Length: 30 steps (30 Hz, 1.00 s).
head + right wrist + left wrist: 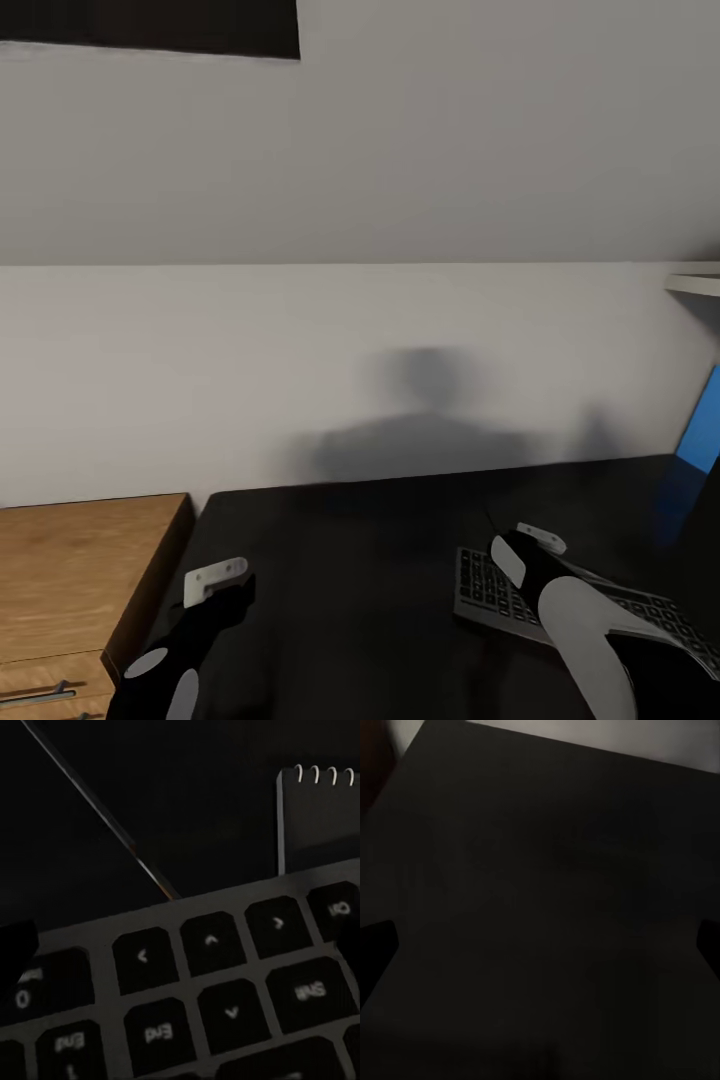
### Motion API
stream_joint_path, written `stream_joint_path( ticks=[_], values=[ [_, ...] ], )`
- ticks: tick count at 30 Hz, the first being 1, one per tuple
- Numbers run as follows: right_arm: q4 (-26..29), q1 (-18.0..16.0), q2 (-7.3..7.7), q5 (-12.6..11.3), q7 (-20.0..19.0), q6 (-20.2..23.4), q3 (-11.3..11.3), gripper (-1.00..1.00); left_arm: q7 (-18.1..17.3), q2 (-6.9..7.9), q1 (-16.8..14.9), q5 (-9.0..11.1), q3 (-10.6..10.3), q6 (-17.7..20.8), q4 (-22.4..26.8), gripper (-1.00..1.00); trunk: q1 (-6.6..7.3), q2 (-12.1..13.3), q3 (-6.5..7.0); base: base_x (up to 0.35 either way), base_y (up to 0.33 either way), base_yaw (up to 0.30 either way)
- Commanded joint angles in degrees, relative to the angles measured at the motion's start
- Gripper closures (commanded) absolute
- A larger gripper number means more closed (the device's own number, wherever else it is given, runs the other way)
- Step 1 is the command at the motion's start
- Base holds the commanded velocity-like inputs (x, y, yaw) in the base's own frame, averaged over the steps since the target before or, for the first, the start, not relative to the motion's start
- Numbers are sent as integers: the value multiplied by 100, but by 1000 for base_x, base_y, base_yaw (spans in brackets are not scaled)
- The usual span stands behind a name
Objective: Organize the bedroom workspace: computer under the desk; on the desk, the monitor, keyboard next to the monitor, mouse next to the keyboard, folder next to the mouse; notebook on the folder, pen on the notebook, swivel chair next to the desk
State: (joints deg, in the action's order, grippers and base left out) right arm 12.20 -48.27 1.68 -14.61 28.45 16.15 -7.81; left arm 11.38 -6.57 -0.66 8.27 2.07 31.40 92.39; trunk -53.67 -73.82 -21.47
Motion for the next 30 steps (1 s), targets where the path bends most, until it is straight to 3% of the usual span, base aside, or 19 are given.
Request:
stream_joint_path(
  ticks=[1, 30],
  values=[
    [2, 2, -4, -112, 11, 26, -37, -100, 39, -2, -5, 61, 2, 24, 7, -100, 0, -4, -8, 0, 50, 0],
    [4, 2, -11, -116, -95, -57, -36, -100, 38, -2, -5, 63, 11, 24, 7, -100, 0, -4, -8, 0, 32, 0]
  ],
)
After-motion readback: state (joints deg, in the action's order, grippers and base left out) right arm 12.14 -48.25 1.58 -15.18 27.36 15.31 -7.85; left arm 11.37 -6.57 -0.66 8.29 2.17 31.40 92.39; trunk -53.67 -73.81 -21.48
